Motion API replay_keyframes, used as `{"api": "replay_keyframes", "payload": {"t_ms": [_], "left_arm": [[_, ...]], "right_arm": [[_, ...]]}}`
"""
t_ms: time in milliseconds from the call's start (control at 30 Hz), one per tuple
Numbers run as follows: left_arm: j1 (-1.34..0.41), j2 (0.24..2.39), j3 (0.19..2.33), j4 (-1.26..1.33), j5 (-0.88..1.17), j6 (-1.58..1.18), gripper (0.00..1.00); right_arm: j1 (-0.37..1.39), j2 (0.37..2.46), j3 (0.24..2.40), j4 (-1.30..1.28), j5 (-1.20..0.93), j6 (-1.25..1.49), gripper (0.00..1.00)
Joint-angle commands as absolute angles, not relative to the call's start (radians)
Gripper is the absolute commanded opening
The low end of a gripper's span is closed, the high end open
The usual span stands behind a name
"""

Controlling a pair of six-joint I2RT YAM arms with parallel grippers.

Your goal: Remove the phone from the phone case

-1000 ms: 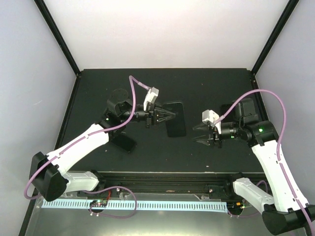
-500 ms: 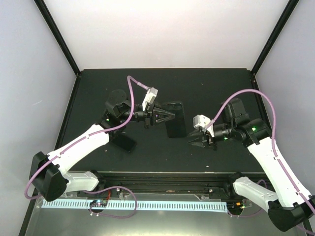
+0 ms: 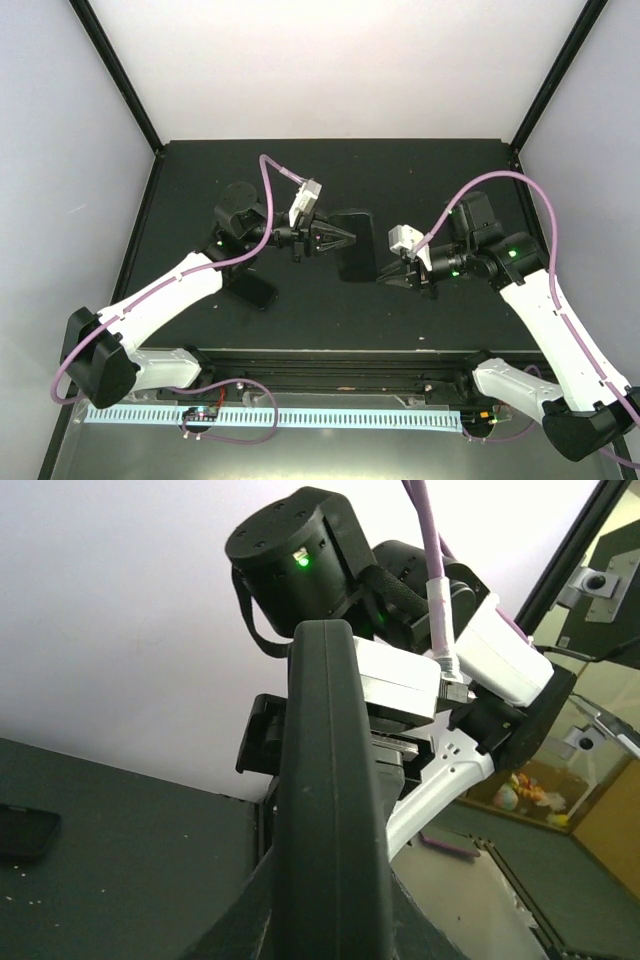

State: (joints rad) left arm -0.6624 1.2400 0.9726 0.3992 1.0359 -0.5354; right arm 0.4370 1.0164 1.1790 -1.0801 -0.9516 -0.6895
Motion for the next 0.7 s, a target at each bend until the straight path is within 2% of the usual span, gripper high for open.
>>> {"api": "replay_keyframes", "payload": {"t_ms": [0, 300, 667], "left_arm": [[-0.668, 1.24, 0.995, 0.466, 1.075, -0.55, 0.02], [-0.685, 1.275, 0.994, 0.62, 1.142, -0.741, 0.02], [-0.726, 1.252, 1.003, 0.617, 1.175, -0.745, 0.02]], "right_arm": [[0.445, 1.022, 1.203, -1.099, -0.943, -0.751, 0.06], [0.453, 1.024, 1.217, -1.102, -0.844, -0.866, 0.01], [0.453, 1.073, 1.231, -1.081, -0.729, -0.911, 0.01]]}}
